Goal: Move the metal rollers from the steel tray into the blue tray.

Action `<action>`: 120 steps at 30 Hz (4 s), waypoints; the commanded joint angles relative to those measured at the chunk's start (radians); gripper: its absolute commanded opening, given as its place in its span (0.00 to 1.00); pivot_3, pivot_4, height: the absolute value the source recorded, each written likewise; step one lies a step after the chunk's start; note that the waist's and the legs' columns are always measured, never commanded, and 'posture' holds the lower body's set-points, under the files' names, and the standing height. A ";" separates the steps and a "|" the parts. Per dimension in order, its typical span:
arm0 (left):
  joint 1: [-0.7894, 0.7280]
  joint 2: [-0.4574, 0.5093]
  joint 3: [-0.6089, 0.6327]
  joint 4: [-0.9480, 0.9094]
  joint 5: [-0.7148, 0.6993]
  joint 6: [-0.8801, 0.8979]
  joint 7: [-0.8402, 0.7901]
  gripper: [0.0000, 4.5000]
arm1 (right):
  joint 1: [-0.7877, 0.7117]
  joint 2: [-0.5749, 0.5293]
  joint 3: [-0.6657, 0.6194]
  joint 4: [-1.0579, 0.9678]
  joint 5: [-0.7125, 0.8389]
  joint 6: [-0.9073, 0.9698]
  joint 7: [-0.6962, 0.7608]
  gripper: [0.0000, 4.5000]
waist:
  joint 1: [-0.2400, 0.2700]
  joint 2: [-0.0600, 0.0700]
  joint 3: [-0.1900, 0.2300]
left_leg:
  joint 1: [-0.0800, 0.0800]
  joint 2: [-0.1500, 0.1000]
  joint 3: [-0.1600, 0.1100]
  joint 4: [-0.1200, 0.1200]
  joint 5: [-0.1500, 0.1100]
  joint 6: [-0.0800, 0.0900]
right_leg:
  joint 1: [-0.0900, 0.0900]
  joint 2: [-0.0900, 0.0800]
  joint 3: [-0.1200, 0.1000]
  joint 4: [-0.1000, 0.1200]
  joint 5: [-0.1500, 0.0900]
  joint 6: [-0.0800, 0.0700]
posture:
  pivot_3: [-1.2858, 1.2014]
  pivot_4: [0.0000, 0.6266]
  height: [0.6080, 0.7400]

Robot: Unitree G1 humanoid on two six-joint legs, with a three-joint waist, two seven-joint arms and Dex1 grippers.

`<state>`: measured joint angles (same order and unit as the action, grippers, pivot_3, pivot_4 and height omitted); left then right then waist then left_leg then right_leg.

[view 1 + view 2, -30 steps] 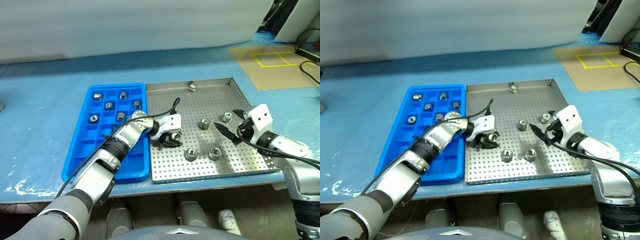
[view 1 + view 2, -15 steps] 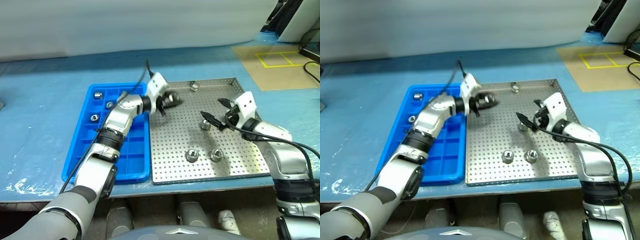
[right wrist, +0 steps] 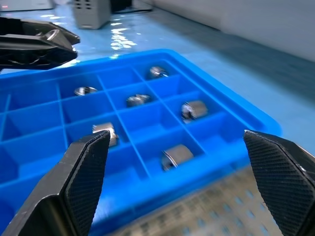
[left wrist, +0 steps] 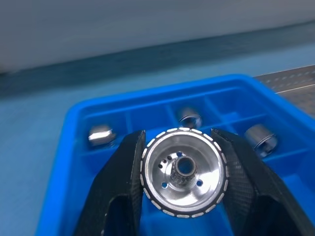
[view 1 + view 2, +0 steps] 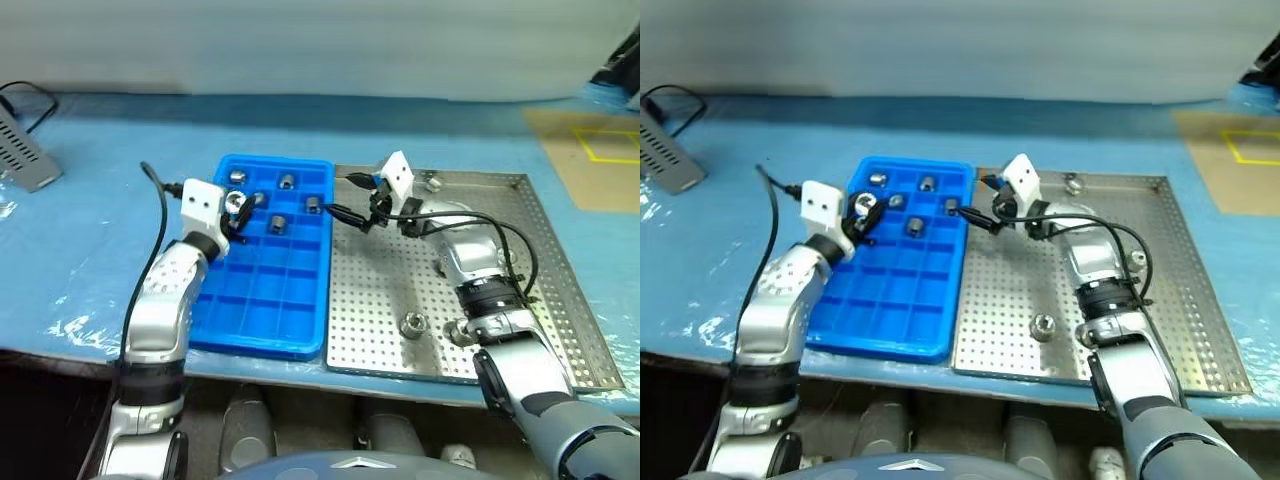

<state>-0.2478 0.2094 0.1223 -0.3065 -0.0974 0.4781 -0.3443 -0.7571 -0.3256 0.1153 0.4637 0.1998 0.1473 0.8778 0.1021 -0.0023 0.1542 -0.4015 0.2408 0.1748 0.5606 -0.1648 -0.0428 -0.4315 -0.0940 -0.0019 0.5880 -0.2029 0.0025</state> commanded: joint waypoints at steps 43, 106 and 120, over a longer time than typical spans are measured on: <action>-0.610 -0.200 -0.342 0.911 -0.065 -0.354 -0.432 0.89 | 0.392 -0.323 -0.347 -0.529 0.047 0.273 -0.144 1.00 | -0.057 -0.003 0.001 | 0.006 -0.004 -0.001 0.005 0.008 -0.012 | -0.003 0.002 0.010 0.016 0.002 0.002 | 0.38 0.24 1.00; 0.000 -0.127 -0.097 0.026 0.057 -0.095 0.038 0.42 | -0.030 -0.004 0.027 -0.066 -0.009 0.022 -0.032 1.00 | -0.041 0.000 0.003 | -0.013 -0.017 -0.011 0.018 -0.008 0.030 | 0.009 -0.031 -0.024 0.003 -0.007 0.005 | 0.59 0.24 1.00; 0.080 -0.080 -0.113 -0.063 0.007 0.048 0.064 0.42 | -0.087 0.047 0.025 0.075 -0.037 -0.075 0.024 1.00 | 0.024 0.000 0.003 | -0.004 -0.015 -0.011 0.007 0.001 0.005 | 0.010 -0.030 -0.023 0.009 -0.005 0.000 | 0.60 0.24 1.00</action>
<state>-0.1572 0.1235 0.0186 -0.3496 -0.0754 0.5155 -0.2763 -0.8281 -0.2732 0.1669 0.5613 0.1586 0.0929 0.8990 0.1266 -0.0025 0.1571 -0.4040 0.2257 0.1635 0.5651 -0.1618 -0.0395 -0.4226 -0.1233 -0.0246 0.5981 -0.2075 0.0023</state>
